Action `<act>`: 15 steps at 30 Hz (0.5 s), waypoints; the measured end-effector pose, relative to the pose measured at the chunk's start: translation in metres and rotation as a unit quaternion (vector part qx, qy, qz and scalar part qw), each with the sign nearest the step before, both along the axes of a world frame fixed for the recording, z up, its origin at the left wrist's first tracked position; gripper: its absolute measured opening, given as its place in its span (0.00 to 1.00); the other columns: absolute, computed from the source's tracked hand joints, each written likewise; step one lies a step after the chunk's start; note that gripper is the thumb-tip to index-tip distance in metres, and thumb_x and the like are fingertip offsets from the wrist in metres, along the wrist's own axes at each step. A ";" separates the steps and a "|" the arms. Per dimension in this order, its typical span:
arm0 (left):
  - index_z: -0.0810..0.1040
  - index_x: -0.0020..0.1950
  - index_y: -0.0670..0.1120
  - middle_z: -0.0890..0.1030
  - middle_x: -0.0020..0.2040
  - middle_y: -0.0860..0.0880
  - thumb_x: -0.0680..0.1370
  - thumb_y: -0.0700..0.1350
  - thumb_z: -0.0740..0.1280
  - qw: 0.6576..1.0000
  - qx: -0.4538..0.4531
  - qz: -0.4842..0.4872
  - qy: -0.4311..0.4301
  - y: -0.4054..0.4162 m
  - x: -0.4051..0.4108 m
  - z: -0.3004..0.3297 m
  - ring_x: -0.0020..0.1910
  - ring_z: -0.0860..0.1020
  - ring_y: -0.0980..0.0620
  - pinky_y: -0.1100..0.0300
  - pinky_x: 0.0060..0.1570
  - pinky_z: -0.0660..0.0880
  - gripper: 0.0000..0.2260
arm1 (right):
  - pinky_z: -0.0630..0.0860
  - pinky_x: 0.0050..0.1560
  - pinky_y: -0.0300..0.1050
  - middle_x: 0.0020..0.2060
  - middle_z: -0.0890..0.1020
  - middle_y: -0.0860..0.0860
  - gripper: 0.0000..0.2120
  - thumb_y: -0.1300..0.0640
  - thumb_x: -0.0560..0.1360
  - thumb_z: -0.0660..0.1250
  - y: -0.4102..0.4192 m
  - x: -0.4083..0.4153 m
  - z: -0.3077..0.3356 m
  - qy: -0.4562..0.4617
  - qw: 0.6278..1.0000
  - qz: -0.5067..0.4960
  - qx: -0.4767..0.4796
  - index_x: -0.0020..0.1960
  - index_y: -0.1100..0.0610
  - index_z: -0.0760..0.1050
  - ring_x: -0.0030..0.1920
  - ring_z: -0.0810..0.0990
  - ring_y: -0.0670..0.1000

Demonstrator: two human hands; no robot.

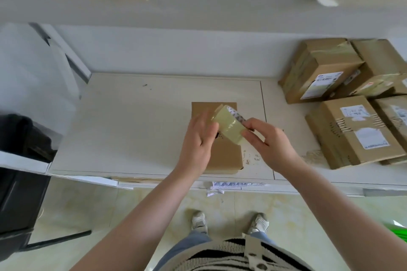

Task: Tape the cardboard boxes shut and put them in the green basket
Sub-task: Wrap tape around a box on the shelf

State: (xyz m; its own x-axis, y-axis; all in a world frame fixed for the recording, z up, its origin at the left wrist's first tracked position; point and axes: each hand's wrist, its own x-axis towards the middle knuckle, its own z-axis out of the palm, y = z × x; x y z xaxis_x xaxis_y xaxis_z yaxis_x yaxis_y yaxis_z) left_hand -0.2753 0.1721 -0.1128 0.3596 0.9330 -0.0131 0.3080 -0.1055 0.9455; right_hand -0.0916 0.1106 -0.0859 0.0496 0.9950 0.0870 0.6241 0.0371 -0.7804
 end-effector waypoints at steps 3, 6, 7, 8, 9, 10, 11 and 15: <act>0.75 0.61 0.59 0.80 0.54 0.59 0.80 0.52 0.65 0.997 -0.005 0.012 -0.081 -0.005 -0.004 0.013 0.53 0.79 0.66 0.73 0.49 0.72 0.09 | 0.72 0.41 0.44 0.39 0.79 0.47 0.03 0.61 0.80 0.64 0.000 -0.008 -0.001 0.009 1.000 0.020 0.001 0.49 0.56 0.77 0.40 0.76 0.50; 0.79 0.52 0.48 0.83 0.47 0.54 0.78 0.49 0.69 0.987 -0.064 0.105 -0.105 0.003 -0.008 0.015 0.47 0.81 0.58 0.66 0.47 0.76 0.06 | 0.73 0.43 0.45 0.40 0.79 0.51 0.03 0.63 0.79 0.64 0.000 -0.010 -0.001 -0.016 0.998 0.057 0.017 0.50 0.61 0.77 0.40 0.76 0.51; 0.80 0.48 0.46 0.82 0.45 0.53 0.77 0.48 0.70 0.982 -0.100 0.117 -0.114 0.007 -0.009 0.016 0.46 0.80 0.55 0.61 0.49 0.77 0.06 | 0.72 0.43 0.43 0.40 0.78 0.50 0.03 0.63 0.79 0.64 0.000 -0.011 0.000 -0.024 0.997 0.070 0.018 0.50 0.61 0.77 0.40 0.76 0.51; 0.79 0.45 0.45 0.82 0.42 0.51 0.77 0.47 0.71 0.976 -0.132 0.122 -0.121 0.011 -0.011 0.016 0.44 0.79 0.53 0.56 0.51 0.75 0.06 | 0.71 0.43 0.42 0.40 0.78 0.50 0.03 0.63 0.80 0.64 0.000 -0.012 0.000 -0.030 0.996 0.080 0.016 0.50 0.61 0.77 0.40 0.75 0.50; 0.78 0.41 0.44 0.80 0.39 0.50 0.76 0.46 0.72 0.971 -0.160 0.123 -0.126 0.014 -0.012 0.018 0.42 0.78 0.52 0.55 0.52 0.74 0.07 | 0.71 0.42 0.41 0.39 0.77 0.50 0.03 0.63 0.80 0.64 0.000 -0.012 0.000 -0.034 0.996 0.086 0.012 0.50 0.61 0.76 0.40 0.75 0.50; 0.78 0.39 0.44 0.80 0.37 0.50 0.75 0.44 0.74 0.966 -0.184 0.124 -0.135 0.017 -0.013 0.020 0.40 0.77 0.52 0.54 0.53 0.74 0.08 | 0.70 0.40 0.40 0.38 0.77 0.49 0.03 0.62 0.80 0.64 0.001 -0.011 0.001 -0.035 0.995 0.090 0.005 0.50 0.59 0.76 0.38 0.74 0.48; 0.77 0.36 0.45 0.79 0.34 0.51 0.73 0.43 0.75 0.960 -0.203 0.126 -0.146 0.019 -0.016 0.021 0.38 0.76 0.53 0.53 0.54 0.73 0.09 | 0.69 0.39 0.37 0.36 0.76 0.47 0.03 0.61 0.80 0.63 0.002 -0.009 0.003 -0.034 0.995 0.092 -0.001 0.48 0.58 0.75 0.36 0.73 0.46; 0.77 0.27 0.50 0.78 0.29 0.56 0.70 0.42 0.77 0.950 -0.217 0.149 -0.167 0.026 -0.028 0.024 0.32 0.77 0.58 0.60 0.52 0.73 0.14 | 0.68 0.34 0.37 0.31 0.76 0.46 0.08 0.52 0.79 0.66 0.016 0.002 0.016 -0.039 0.998 0.046 -0.006 0.41 0.51 0.73 0.32 0.73 0.45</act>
State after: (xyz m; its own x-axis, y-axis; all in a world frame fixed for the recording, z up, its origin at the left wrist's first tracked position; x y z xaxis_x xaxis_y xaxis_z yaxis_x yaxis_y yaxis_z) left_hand -0.3036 0.1981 -0.0886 0.1318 0.9271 -0.3507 -0.0625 0.3609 0.9305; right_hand -0.0900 0.1271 -0.0704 -0.0477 0.9961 0.0743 0.6779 0.0870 -0.7300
